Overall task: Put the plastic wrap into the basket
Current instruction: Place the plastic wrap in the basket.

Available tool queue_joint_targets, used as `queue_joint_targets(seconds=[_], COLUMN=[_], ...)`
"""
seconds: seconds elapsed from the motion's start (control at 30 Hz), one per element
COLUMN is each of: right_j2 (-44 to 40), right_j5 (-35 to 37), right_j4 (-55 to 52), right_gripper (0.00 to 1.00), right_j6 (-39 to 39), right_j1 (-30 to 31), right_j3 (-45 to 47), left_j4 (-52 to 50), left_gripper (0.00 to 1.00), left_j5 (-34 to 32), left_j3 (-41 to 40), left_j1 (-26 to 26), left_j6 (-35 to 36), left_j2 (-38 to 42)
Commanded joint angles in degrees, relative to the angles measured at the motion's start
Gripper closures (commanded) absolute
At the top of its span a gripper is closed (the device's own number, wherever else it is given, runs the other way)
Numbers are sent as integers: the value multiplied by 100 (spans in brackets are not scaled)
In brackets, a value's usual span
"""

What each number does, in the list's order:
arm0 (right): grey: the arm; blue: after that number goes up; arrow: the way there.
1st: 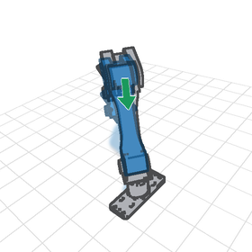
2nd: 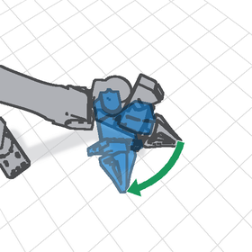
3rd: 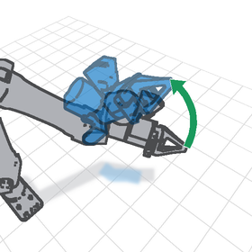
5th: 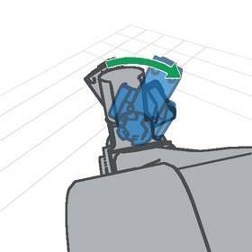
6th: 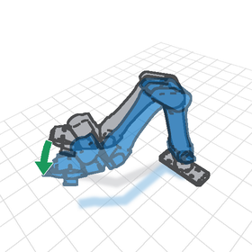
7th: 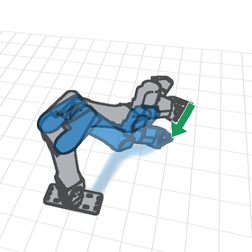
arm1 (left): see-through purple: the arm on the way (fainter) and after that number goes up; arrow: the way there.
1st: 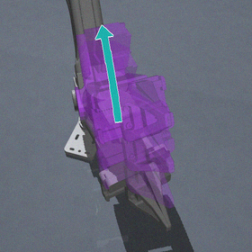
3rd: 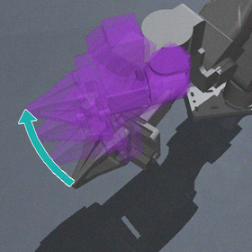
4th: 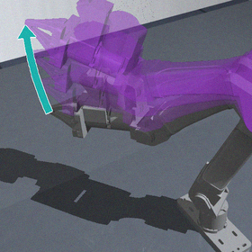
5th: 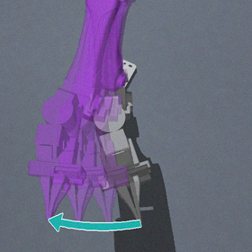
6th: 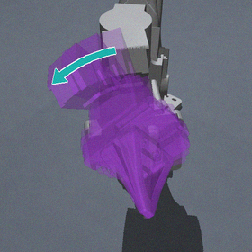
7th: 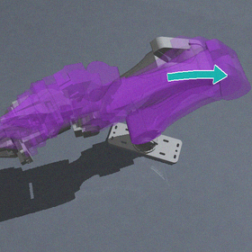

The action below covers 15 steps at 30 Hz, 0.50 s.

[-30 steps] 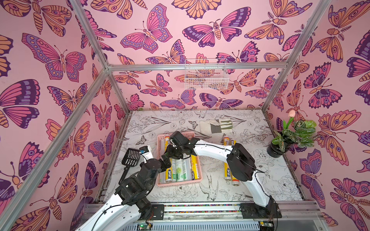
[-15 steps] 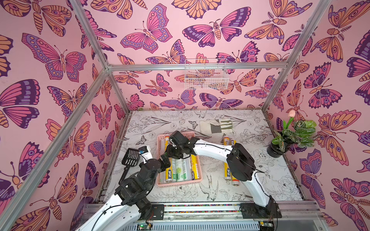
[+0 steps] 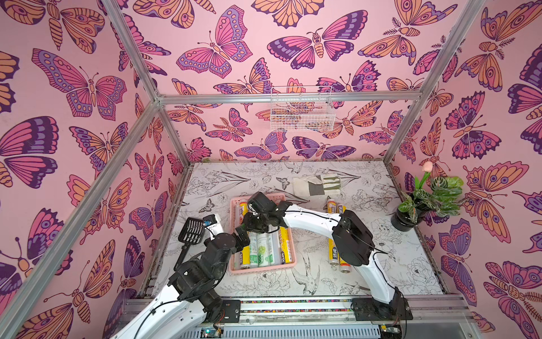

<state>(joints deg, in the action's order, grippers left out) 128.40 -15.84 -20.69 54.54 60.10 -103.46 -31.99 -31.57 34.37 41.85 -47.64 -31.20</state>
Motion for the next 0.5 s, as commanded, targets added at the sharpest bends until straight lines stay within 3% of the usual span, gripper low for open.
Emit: queue_joint_targets(seconds=[0.0, 0.23, 0.47], right_j2=[-351, -1051, -2546], right_j5=[175, 541, 1700], right_j4=[-174, -359, 440], right_gripper=[48, 46, 50], right_j6=[-298, -1081, -1403], right_j1=[29, 2, -508], right_j3=[-1, 237, 2037], left_j4=[-138, -4, 403], left_gripper=[0, 0, 0], left_j5=[-74, 113, 365], left_j3=[52, 223, 424], left_j1=[-45, -45, -45], left_j6=[-35, 16, 101], left_j2=[-65, -184, -651])
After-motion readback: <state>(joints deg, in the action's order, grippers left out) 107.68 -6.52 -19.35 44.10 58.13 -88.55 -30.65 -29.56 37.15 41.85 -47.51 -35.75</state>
